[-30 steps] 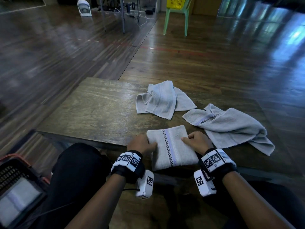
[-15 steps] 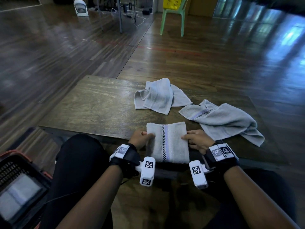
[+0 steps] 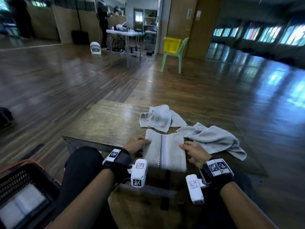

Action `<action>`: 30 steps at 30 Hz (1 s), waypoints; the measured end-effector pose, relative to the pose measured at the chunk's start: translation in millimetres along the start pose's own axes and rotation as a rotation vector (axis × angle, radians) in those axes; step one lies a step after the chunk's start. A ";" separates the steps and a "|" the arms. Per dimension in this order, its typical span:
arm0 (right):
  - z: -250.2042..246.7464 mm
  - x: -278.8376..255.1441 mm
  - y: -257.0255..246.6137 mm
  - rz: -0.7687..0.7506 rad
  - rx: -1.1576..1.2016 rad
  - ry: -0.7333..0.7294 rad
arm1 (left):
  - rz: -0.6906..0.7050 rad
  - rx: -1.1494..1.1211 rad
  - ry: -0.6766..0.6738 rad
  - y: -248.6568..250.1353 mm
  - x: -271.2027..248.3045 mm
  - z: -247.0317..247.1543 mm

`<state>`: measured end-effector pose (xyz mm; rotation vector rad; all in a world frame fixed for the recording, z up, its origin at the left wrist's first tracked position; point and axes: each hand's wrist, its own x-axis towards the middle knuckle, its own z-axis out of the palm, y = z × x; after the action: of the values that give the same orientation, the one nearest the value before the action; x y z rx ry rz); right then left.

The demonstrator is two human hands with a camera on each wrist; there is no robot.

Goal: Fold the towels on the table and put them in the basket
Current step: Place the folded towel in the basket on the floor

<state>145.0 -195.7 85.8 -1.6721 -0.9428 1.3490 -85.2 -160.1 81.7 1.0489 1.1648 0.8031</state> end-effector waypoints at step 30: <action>300.1 -91.4 -168.3 -0.444 -0.193 -0.839 | 0.454 -0.209 0.892 73.4 -257.9 -205.7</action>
<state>-177.9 -171.3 233.7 -0.8855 -1.8382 1.6843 -343.7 -325.6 223.2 0.7873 1.5386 1.8298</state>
